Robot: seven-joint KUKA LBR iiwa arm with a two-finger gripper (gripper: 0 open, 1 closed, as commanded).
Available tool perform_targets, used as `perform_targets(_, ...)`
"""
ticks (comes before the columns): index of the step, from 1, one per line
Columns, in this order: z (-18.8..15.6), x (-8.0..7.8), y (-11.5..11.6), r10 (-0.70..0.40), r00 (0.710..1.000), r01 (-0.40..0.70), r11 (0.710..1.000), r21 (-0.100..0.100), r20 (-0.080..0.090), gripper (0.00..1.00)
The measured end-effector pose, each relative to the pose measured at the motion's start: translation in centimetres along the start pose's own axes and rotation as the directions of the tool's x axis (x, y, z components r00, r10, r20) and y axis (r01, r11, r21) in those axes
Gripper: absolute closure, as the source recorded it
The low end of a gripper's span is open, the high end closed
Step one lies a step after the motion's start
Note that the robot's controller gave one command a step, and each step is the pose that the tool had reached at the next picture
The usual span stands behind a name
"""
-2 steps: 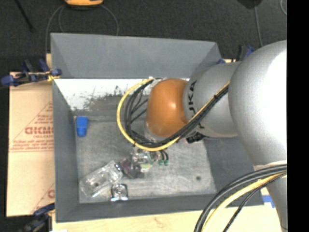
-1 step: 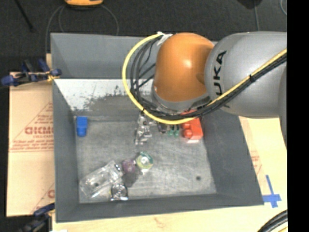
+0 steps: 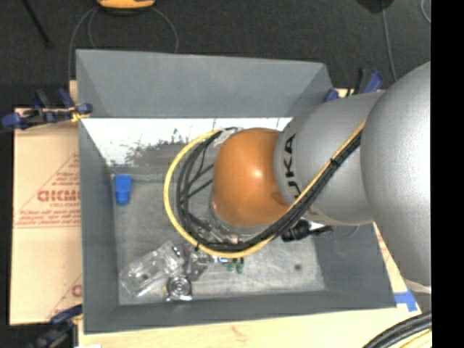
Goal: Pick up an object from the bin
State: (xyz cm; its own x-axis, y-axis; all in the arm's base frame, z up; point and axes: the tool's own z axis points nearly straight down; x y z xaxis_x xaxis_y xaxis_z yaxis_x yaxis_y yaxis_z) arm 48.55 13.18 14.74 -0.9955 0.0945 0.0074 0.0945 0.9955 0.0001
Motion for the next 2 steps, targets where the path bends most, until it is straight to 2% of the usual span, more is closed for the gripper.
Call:
perform_targets(1,-0.3,-0.3,0.0,0.003,1.000,-0.003,1.000,-0.003,0.008,0.00)
perform_targets(2,6.3,-0.6,0.7,-0.092,0.996,0.092,0.996,0.003,0.007,0.00)
